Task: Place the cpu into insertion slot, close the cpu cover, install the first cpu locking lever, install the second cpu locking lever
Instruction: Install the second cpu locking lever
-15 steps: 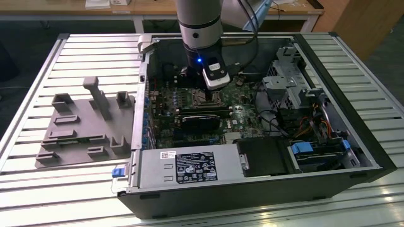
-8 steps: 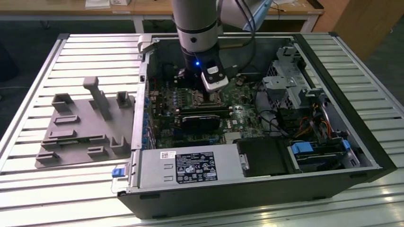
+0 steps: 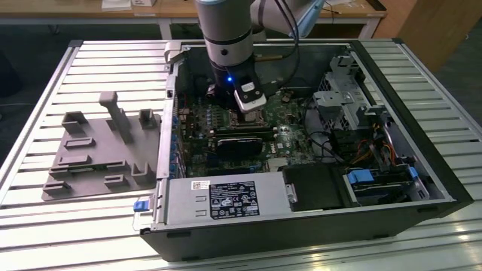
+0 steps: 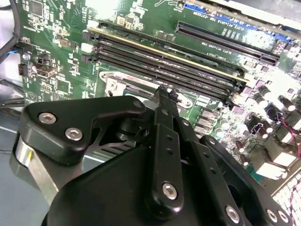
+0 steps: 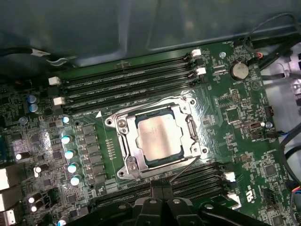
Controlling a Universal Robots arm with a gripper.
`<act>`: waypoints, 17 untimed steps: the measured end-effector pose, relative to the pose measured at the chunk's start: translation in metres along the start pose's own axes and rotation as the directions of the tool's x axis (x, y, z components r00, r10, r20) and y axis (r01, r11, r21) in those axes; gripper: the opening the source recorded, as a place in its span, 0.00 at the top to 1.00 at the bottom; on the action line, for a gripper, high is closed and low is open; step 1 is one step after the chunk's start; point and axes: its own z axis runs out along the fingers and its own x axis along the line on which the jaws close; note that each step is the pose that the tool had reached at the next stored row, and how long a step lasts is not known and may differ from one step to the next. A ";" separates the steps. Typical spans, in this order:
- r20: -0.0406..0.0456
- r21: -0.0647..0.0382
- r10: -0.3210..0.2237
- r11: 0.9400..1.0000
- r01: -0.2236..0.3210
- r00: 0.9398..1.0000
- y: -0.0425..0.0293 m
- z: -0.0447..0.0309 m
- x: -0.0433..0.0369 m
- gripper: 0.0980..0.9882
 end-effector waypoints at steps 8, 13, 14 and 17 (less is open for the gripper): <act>-0.004 -0.015 0.003 1.000 -0.003 1.000 -0.0030 0.0014 0.0016 1.00; -0.011 -0.040 0.007 0.999 -0.007 1.000 -0.0104 0.0017 0.0024 1.00; -0.012 -0.044 0.007 0.999 -0.008 1.000 -0.0120 0.0019 0.0023 1.00; -0.015 -0.057 0.009 0.998 -0.010 1.000 -0.0162 0.0029 0.0020 1.00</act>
